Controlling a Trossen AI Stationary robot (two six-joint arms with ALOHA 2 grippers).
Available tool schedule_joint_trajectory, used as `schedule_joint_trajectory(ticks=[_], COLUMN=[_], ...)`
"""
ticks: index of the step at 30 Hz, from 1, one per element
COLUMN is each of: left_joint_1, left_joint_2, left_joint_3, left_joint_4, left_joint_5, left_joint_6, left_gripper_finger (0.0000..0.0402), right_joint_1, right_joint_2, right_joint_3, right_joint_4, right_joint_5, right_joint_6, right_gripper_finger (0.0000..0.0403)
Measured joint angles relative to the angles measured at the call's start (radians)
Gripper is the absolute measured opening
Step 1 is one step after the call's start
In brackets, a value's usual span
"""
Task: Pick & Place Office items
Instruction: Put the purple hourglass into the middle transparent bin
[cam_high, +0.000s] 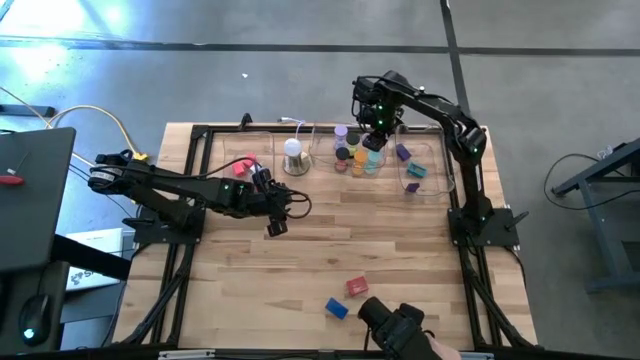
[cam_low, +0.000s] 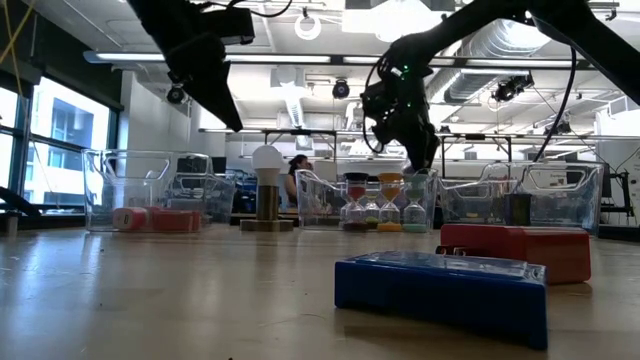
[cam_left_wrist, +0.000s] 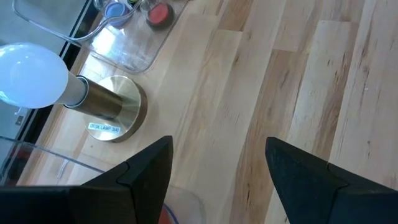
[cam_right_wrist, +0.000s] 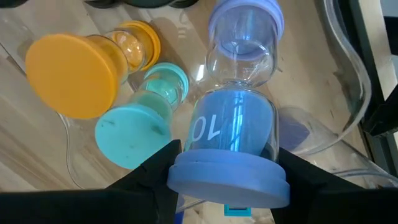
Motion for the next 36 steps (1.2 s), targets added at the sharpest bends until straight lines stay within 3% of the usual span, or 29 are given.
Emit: schedule_joint_trajectory(ticks=[22,36], left_joint_1=[0.0,0.0], left_joint_2=[0.0,0.0], left_joint_3=[-0.051,-0.051], left_joint_4=[0.061,0.059], left_joint_5=[0.023,0.023], left_joint_6=[0.004,0.016], left_gripper_finger=[0.0247,0.0247], right_joint_1=[-0.001,-0.004], right_joint_2=[0.025,0.095], right_joint_3=[-0.027,-0.027], right_joint_4=[0.056,0.04], right_joint_5=[0.001,0.072], right_joint_6=[0.007,0.005], right_gripper_finger=[0.0178,0.0189])
